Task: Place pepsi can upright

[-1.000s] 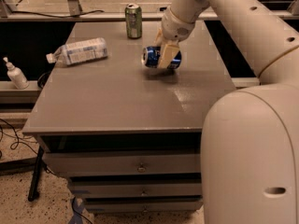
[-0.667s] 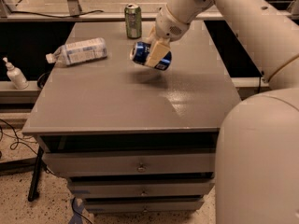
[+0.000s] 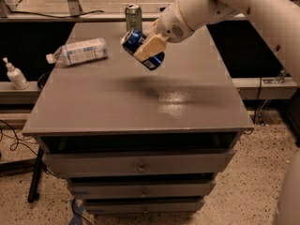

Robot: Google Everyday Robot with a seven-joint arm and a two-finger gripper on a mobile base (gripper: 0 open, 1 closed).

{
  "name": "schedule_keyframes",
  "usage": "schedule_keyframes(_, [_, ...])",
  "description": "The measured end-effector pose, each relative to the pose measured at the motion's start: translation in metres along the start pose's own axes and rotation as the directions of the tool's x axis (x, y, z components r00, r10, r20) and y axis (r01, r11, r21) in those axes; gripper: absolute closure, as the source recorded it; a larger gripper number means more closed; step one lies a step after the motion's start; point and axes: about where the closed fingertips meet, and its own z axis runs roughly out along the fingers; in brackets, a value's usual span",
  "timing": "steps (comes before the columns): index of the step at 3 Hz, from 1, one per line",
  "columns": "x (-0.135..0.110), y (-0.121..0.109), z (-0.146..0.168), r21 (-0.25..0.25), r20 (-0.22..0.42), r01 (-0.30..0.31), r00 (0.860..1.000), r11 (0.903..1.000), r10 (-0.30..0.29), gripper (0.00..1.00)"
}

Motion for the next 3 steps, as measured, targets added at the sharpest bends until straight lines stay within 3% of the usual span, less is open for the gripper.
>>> schedule_keyframes(3, [-0.0076,-0.0029,-0.0013,0.019,0.085,-0.031,0.996,0.9993,0.03,1.0])
